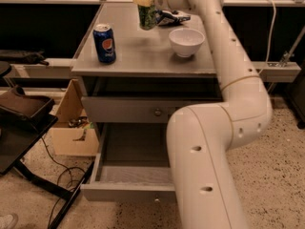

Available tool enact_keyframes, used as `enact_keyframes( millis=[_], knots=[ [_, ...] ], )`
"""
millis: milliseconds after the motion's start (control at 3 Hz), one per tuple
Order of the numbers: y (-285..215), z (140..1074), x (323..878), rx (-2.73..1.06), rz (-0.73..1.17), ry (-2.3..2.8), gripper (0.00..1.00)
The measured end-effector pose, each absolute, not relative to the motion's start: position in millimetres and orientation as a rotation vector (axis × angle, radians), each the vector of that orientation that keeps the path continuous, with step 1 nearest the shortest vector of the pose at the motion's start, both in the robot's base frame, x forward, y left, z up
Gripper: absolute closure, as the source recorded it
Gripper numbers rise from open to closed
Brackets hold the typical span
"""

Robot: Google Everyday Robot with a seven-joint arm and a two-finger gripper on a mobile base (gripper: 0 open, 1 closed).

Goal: Pick green can from middle drawer and place on counter

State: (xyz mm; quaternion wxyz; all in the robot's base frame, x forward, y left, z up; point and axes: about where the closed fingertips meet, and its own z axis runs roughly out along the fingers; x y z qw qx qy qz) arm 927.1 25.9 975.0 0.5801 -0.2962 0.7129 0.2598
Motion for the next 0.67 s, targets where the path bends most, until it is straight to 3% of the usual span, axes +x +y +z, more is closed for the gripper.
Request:
enact_keyframes(
  millis=[667],
  knots=[
    [49, 957, 968, -0.605, 0.533, 1.624, 1.0]
  ],
)
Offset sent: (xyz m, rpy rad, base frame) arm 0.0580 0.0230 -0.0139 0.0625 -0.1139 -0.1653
